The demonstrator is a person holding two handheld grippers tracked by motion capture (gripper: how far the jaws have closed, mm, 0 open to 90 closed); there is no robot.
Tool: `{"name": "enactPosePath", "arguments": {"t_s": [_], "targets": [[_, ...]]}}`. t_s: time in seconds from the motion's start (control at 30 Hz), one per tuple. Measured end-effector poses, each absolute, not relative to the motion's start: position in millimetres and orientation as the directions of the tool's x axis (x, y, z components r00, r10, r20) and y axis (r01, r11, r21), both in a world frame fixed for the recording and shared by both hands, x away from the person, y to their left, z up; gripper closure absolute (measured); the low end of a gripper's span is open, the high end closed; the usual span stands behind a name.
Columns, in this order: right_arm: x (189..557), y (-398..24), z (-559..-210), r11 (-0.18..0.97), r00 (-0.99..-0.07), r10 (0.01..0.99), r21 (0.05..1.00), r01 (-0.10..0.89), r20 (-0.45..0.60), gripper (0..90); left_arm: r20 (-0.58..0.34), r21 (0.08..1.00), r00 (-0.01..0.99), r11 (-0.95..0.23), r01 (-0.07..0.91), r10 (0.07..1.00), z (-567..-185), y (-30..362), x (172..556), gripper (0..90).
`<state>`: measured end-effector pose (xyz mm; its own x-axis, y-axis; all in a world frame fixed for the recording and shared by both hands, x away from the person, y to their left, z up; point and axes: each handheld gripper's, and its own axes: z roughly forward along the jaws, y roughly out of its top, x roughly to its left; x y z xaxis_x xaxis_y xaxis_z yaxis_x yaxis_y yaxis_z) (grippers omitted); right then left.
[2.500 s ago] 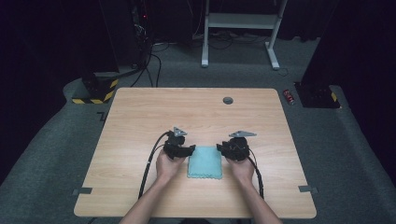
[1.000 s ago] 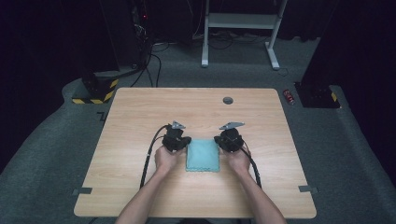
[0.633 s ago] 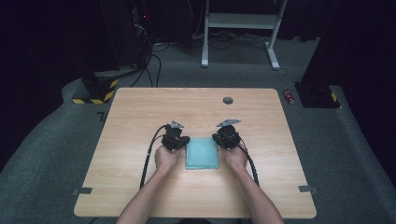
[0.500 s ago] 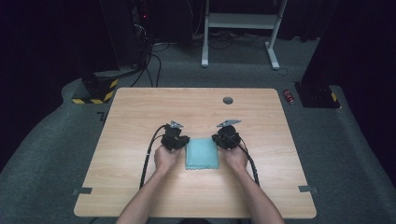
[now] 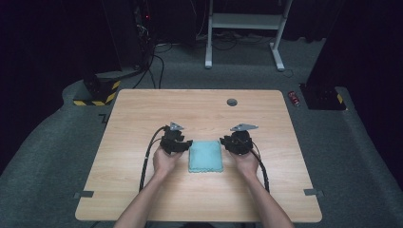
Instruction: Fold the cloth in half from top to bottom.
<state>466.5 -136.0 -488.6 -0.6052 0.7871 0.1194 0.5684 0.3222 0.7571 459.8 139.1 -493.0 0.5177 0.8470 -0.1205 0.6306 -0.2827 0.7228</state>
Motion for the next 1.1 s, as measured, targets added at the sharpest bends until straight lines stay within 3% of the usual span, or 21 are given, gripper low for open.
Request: {"name": "enactPosePath", "arguments": {"t_s": [0.93,1.1], "targets": [[430,-172,-476,0.251,-0.607,0.780,0.814,0.525,0.151,67.9,-0.095,0.788,0.528,-0.261,0.558,0.844,-477,166,415,46.8],[424,-177,-475,0.244,-0.605,0.781,0.817,0.523,0.154,67.5,-0.129,0.797,0.521,-0.225,0.561,0.844,-478,172,409,45.6]]}}
